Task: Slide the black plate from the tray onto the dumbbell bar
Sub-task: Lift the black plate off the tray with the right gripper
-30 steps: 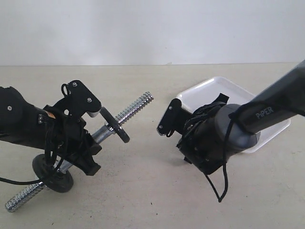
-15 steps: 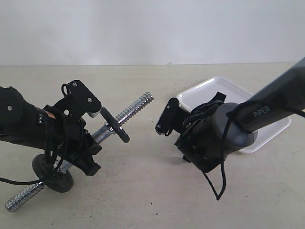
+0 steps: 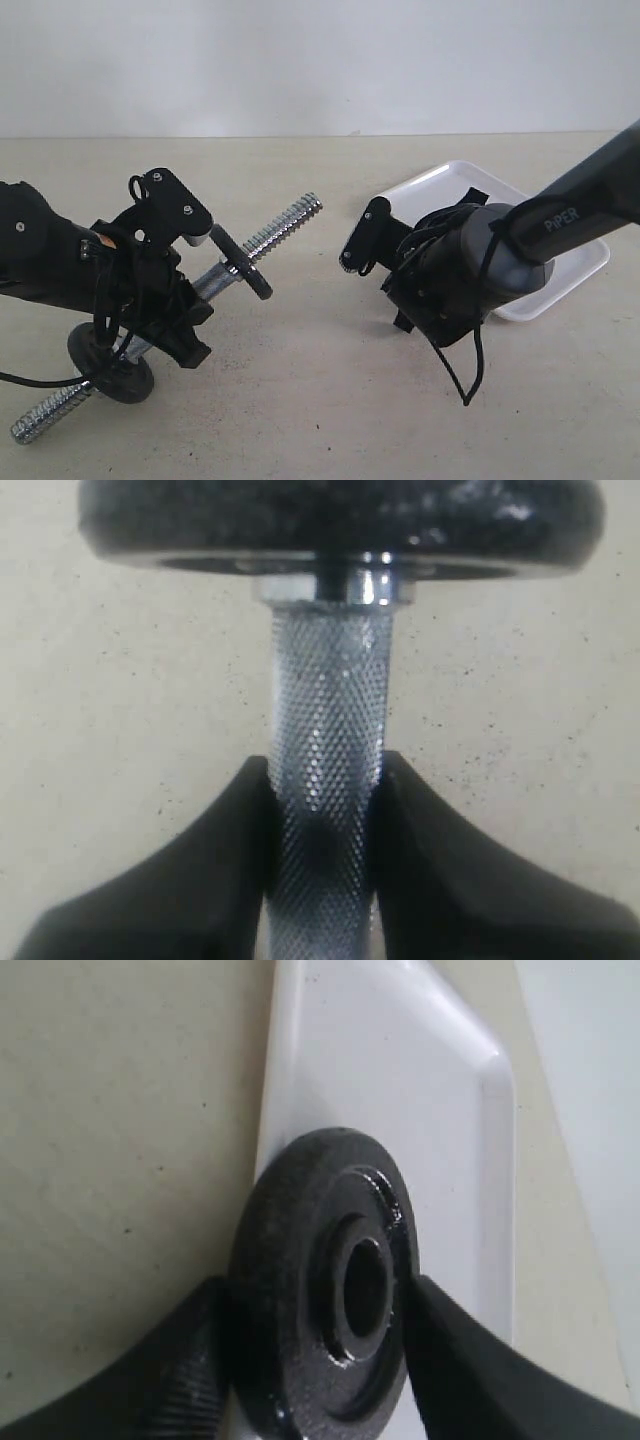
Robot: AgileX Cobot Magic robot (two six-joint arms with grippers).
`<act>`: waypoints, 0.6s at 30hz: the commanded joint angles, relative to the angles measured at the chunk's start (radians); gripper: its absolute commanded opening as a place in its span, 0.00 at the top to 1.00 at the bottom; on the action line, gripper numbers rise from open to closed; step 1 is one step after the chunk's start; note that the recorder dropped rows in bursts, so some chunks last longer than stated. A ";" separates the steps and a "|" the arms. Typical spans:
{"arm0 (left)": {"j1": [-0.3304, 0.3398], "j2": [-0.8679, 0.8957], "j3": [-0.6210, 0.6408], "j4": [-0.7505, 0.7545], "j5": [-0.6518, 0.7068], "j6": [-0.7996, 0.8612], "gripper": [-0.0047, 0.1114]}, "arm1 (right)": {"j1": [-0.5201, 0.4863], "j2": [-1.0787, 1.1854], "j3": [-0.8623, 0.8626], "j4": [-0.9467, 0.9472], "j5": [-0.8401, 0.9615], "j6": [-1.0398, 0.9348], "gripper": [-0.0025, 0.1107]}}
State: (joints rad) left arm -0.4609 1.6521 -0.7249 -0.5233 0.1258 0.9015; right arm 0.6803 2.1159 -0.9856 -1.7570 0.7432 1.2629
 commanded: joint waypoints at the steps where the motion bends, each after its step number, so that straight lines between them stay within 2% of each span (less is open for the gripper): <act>1: -0.003 -0.041 -0.030 -0.030 -0.496 0.005 0.92 | -0.009 0.013 0.007 0.013 -0.042 -0.007 0.54; 2: -0.003 -0.041 -0.030 -0.030 -0.496 0.005 0.92 | -0.009 0.013 0.007 0.013 -0.044 -0.007 0.55; 4: -0.003 -0.041 -0.030 -0.030 -0.496 0.005 0.92 | -0.009 0.013 0.007 0.013 -0.046 -0.007 0.62; 10: -0.003 -0.041 -0.030 -0.030 -0.496 0.005 0.92 | -0.010 0.013 0.007 0.013 -0.097 -0.007 0.98; 18: -0.003 -0.041 -0.030 -0.030 -0.496 0.005 0.92 | -0.010 0.013 0.007 0.013 -0.116 -0.007 0.98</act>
State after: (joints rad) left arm -0.4609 1.6521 -0.7249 -0.5233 0.1258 0.9032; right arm 0.6776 2.1138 -0.9872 -1.7606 0.6875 1.2588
